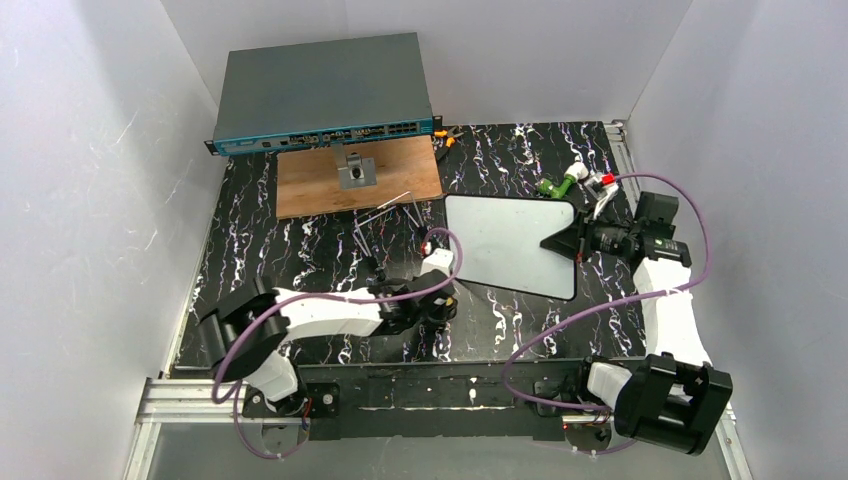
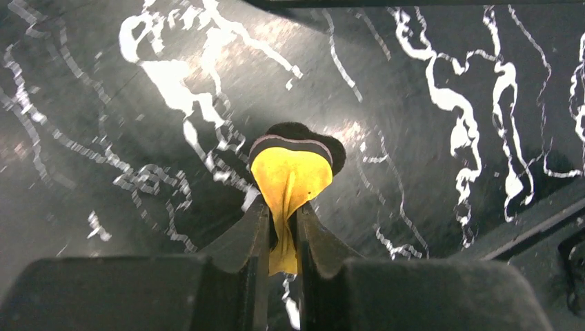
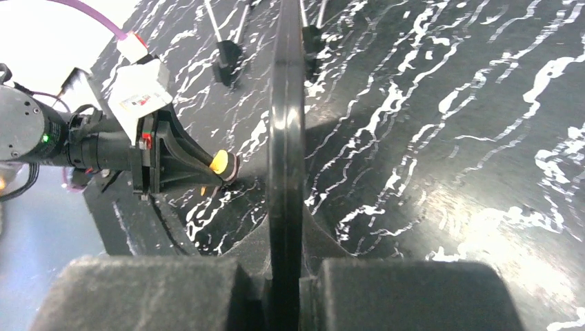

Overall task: Erase the whiteboard
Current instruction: Place the whiteboard eraser at the center of the board.

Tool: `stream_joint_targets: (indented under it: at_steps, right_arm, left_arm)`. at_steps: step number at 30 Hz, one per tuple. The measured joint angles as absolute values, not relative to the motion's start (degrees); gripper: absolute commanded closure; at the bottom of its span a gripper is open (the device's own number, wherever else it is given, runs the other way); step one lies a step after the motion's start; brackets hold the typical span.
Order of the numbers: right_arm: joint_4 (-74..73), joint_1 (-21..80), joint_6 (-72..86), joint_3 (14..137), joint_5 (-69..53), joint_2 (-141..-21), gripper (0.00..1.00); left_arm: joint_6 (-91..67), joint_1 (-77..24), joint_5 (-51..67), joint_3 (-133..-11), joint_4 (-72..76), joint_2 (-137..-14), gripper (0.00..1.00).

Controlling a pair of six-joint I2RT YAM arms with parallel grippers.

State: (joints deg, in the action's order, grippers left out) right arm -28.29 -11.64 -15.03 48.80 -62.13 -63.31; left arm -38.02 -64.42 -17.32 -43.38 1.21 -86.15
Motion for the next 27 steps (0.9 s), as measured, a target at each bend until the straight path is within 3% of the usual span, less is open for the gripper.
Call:
stream_joint_targets:
  at_steps: [2, 6, 10, 15, 17, 20, 23, 27]
  right_arm:
    - [-29.7, -13.8, -16.0, 49.1, -61.6, -62.3, 0.99]
    - [-30.8, -17.6, -16.9, 49.2, -61.4, -60.9, 0.99]
    - [-31.3, -19.2, -17.2, 49.2, -61.4, -60.7, 0.99]
    - [-31.6, -19.2, -17.1, 49.2, -61.6, -60.8, 0.99]
    - [-31.6, -19.2, -17.1, 49.2, -61.9, -60.8, 0.99]
    - [-31.6, -19.2, -17.1, 49.2, -62.7, -60.8, 0.99]
    - [-31.6, -19.2, -17.1, 49.2, -63.7, -60.8, 0.99]
    - [-31.6, -19.2, -16.9, 49.2, -64.7, -60.8, 0.99]
  left_arm:
    - [-38.3, -64.2, -16.9, -47.0, 0.4, -90.4, 0.98]
    - [-38.7, -64.0, -15.4, -53.0, -0.1, -96.8, 0.6]
    - [-38.7, -63.9, -14.5, -56.1, -0.9, -100.1, 0.28]
    - [-39.0, -63.7, -14.5, -55.6, -1.3, -99.2, 0.08]
    - [-38.7, -63.4, -14.2, -53.8, -0.5, -97.0, 0.02]
    - [-37.5, -62.7, -13.3, -50.9, 1.1, -92.3, 0.02]
    - [-35.9, -61.0, -10.9, -48.2, 3.3, -87.6, 0.1]
    - [-35.1, -58.5, -7.3, -48.6, 3.9, -88.0, 0.13]
